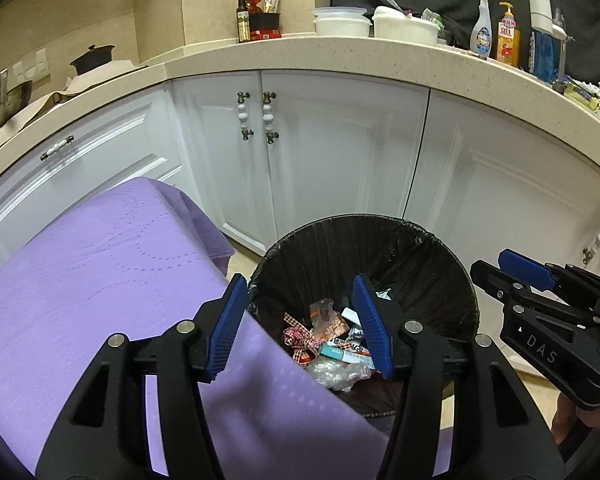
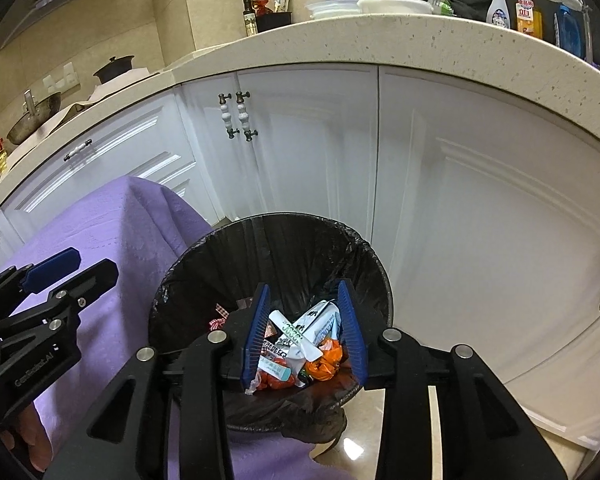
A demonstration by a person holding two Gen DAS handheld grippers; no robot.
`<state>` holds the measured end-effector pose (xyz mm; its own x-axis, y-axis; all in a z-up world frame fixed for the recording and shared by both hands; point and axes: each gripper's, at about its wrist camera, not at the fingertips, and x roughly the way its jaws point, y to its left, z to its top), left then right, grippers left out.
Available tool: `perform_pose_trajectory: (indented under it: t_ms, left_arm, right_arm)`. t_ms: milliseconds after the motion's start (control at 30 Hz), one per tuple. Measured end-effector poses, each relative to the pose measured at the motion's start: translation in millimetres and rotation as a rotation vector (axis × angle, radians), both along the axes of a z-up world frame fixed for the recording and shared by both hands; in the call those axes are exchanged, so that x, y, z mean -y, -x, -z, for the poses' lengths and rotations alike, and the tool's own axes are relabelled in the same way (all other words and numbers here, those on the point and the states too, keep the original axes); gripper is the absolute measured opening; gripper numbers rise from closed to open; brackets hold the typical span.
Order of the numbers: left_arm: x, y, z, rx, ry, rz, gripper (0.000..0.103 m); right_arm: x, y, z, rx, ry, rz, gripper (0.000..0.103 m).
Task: Collect trash
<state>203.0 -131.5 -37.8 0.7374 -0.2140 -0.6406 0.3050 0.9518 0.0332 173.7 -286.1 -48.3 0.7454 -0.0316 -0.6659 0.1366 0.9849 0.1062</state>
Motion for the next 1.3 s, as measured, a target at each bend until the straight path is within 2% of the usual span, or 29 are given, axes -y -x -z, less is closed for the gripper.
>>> perform_pose_trajectory:
  t_ms: [200,533,800,1200,1300]
  left_arm:
    - [-14,22,-8,0.018,0.008,-0.019,0.059]
    - [-36,56,-20,0.048,0.031,-0.046,0.06]
    - [-48,85,-26,0.078,0.031,-0.059,0.067]
    - [-58,121,-36,0.127,0.036,-0.064,0.069]
    - [-59,125,-37,0.135,0.039,-0.063,0.073]
  right_arm:
    - [-6,15,-10,0.016,0.005,-0.001,0.039]
    - [-16,50,-22,0.042,0.035,0.013,0.046]
    - [-19,77,-28,0.055,0.05,0.024,0.047]
    - [-26,105,-36,0.08,0.065,0.026,0.05]
    - [-27,112,-37,0.087,0.069,0.027,0.051]
